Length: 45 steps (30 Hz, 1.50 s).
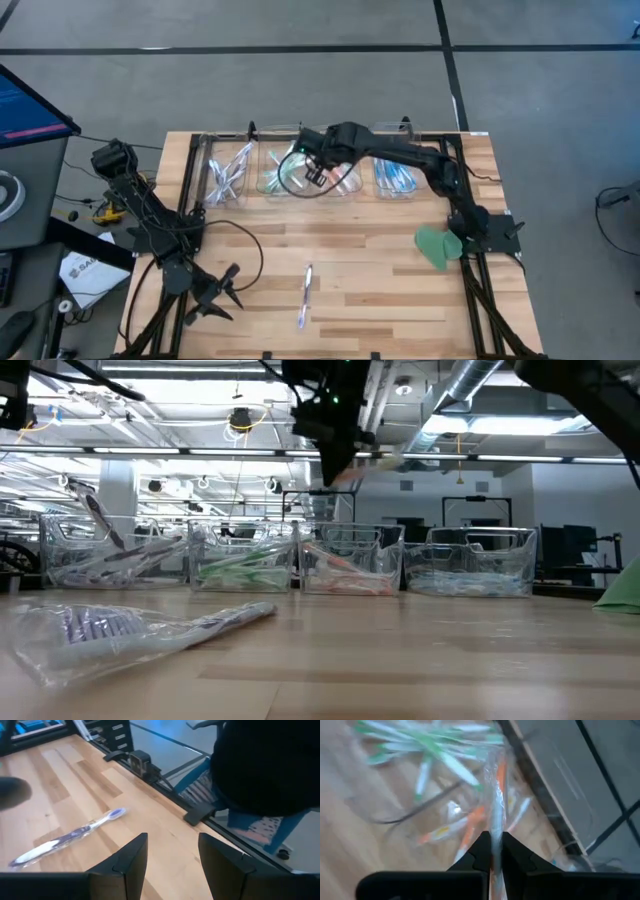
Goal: Pick & Place Toothbrushes
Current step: Put the orange toothbrush into the middle right transparent bin, then put the violet toothbrush into the left transparent bin
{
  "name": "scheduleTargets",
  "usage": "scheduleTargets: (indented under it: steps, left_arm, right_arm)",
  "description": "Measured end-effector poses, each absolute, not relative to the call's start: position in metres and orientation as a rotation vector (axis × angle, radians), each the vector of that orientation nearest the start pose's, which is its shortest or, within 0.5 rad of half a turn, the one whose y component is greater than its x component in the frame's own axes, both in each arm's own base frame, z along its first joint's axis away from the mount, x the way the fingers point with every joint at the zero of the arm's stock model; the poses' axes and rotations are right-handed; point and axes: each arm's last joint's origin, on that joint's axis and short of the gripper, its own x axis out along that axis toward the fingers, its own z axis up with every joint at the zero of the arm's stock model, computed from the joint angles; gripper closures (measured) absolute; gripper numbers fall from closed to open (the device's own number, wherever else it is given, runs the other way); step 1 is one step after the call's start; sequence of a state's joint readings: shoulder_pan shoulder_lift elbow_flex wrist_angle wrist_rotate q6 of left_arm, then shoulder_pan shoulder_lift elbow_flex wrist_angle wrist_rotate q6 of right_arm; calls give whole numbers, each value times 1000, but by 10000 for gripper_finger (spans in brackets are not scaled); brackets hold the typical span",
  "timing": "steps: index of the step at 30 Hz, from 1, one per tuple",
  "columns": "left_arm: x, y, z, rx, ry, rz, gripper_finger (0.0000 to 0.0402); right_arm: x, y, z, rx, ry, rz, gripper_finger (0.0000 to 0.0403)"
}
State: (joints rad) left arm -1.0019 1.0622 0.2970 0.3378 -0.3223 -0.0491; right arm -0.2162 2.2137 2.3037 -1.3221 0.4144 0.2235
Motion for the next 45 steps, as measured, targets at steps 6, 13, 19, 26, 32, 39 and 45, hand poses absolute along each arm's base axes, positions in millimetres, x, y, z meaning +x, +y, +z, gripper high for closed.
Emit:
scheduleTargets:
  steps: [6, 13, 19, 26, 32, 39, 45]
  left_arm:
    - [115, -159, 168, 232, 351, -599, 234]
    - [116, -157, 168, 263, 333, -527, 234]
    - [118, -155, 169, 265, 328, -486, 234]
    - [127, -148, 169, 277, 327, -429, 234]
    - [141, -134, 170, 335, 316, -276, 234]
    - [166, -103, 174, 339, 306, -49, 234]
    - [185, -84, 192, 319, 148, -85, 234]
  right_arm:
    - [425, -142, 284, 178, 1248, -694, 387]
    - [428, -159, 259, 202, 1227, -667, 347]
    - [427, -161, 257, 204, 1229, -671, 266]
    - [424, -158, 273, 201, 1227, -668, 198]
    - [410, -141, 304, 156, 1345, -614, 196]
    - [398, -80, 342, 159, 1333, -510, 204]
    - [387, -1, 372, 50, 1245, -344, 209]
